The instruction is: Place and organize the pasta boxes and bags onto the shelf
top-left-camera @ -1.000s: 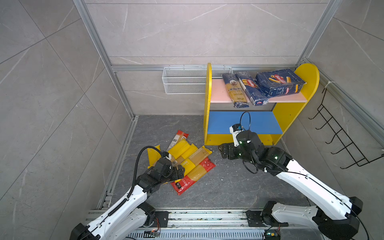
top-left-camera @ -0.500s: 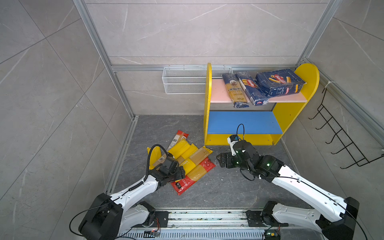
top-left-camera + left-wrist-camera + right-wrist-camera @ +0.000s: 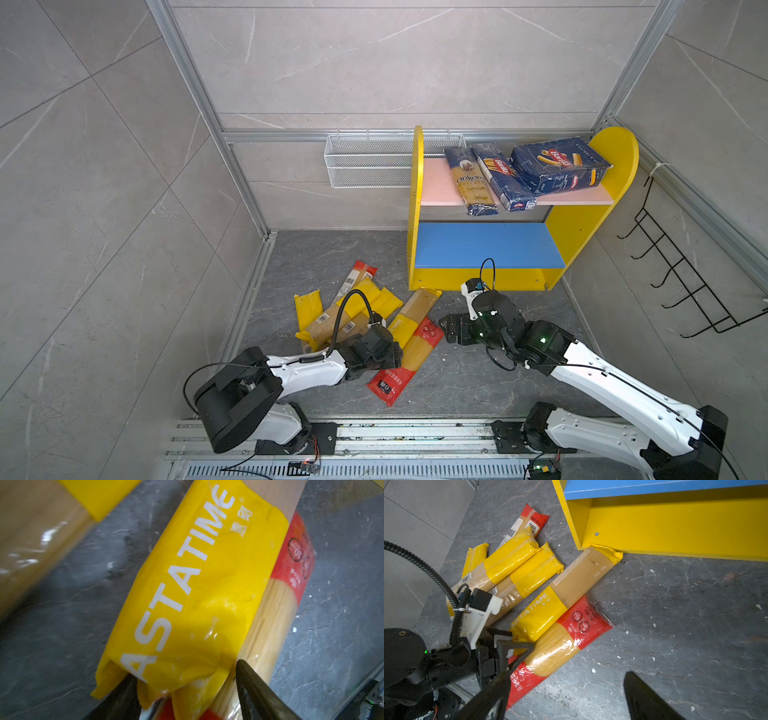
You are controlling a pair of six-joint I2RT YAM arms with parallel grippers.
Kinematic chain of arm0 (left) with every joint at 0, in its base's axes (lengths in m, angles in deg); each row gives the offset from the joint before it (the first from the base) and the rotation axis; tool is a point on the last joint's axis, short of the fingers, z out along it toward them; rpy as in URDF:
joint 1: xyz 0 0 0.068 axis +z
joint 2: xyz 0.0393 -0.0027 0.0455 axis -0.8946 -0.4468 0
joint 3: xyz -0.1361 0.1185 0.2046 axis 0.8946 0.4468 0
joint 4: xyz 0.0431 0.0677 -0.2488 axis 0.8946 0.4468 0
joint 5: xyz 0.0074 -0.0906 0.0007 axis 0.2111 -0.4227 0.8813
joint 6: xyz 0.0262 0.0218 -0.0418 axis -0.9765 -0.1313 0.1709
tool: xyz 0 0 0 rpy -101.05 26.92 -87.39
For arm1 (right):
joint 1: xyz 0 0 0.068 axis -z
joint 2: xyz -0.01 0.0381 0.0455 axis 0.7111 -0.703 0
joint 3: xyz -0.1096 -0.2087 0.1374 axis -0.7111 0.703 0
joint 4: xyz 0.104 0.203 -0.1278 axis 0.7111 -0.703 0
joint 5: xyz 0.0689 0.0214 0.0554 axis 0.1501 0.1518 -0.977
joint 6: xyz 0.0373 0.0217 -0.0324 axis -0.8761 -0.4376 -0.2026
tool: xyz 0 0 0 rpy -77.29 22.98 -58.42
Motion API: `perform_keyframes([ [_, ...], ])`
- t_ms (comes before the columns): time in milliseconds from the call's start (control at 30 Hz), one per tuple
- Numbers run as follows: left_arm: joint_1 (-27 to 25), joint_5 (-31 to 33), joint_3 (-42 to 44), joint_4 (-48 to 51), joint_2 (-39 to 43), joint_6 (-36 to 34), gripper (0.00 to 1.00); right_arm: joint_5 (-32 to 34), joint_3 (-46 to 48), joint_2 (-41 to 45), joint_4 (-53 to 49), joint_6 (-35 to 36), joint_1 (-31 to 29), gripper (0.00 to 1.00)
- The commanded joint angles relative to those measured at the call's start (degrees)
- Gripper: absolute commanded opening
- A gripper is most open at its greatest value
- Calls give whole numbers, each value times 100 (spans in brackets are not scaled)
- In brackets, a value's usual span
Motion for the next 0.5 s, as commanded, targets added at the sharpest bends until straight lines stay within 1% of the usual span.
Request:
perform_keyframes([
  [0, -225, -617, -185, -480, -678, 298, 69, 218, 134, 299, -315, -145, -39, 87],
  [100, -315, -846, -577, -673, -1137, 245, 69, 383, 211, 582, -673, -248, -37, 87],
  [233, -319, -965, -734, -865, -1404, 190, 69, 735, 340, 950, -1368, -546, -38, 88],
  [333, -311, -820, -743, -535, -1209, 37, 72, 763, 543, 1019, -1724, -870, -63, 87],
  [467, -317, -475, -581, 257, -409, -130, 78, 674, 919, 1100, -1685, -1237, -291, 87],
])
